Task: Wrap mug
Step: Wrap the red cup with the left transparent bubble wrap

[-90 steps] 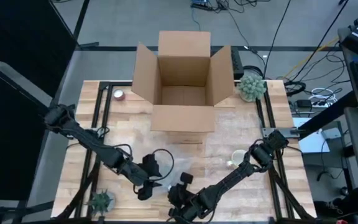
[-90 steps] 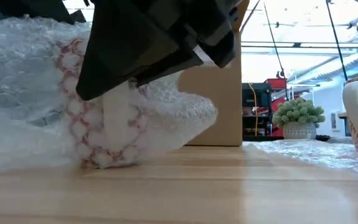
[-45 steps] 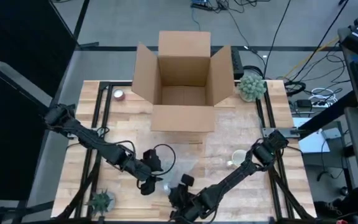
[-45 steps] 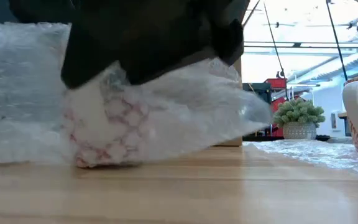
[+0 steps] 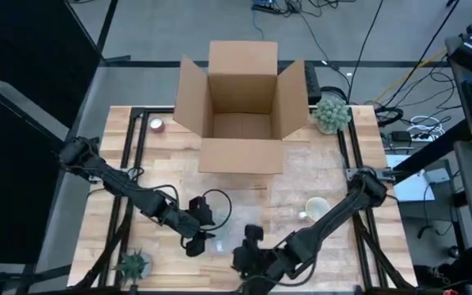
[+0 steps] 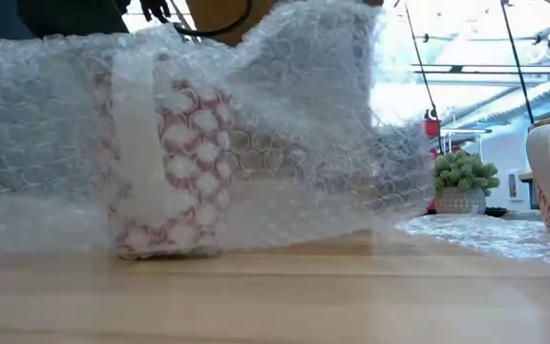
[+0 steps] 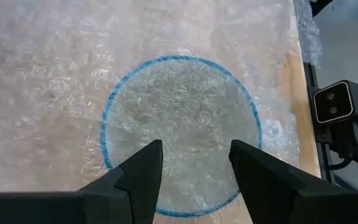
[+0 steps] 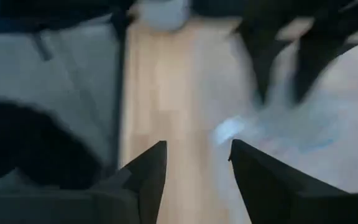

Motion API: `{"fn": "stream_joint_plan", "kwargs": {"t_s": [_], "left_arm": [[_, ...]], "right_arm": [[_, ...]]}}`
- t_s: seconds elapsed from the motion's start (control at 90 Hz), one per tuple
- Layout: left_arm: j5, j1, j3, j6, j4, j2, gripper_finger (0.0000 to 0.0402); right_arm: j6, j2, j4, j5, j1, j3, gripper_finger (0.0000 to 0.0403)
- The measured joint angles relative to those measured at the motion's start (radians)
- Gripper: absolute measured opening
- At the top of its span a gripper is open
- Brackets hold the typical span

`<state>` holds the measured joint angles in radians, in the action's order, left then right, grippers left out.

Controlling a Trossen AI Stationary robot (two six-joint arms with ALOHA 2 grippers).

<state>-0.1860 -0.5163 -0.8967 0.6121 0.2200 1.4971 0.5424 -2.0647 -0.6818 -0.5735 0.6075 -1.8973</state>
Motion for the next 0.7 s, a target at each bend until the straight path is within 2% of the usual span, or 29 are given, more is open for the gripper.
{"fn": "stream_joint_plan", "kwargs": {"t_s": [0.067,0.144,0.244,0.367,0.7], "left_arm": [[0.0,0.0,0.0,0.0,-0.001,0.0,0.018],[0.0,0.0,0.0,0.0,-0.002,0.0,0.018],[0.0,-0.001,0.0,0.0,-0.001,0.0,0.018],[0.001,-0.001,0.0,-0.004,-0.001,0.0,0.018],[0.007,-0.007,-0.057,-0.017,0.049,-0.029,0.018]], "right_arm": [[-0.02,-0.009,-0.007,-0.011,-0.041,0.002,0.0146],[-0.048,-0.035,-0.008,0.047,-0.087,0.009,0.0122],[-0.114,-0.08,0.005,0.151,-0.135,0.011,0.0073],[-0.136,-0.11,0.013,0.219,-0.181,0.011,0.0012],[-0.141,-0.159,-0.026,0.311,-0.209,0.01,0.0002]]}}
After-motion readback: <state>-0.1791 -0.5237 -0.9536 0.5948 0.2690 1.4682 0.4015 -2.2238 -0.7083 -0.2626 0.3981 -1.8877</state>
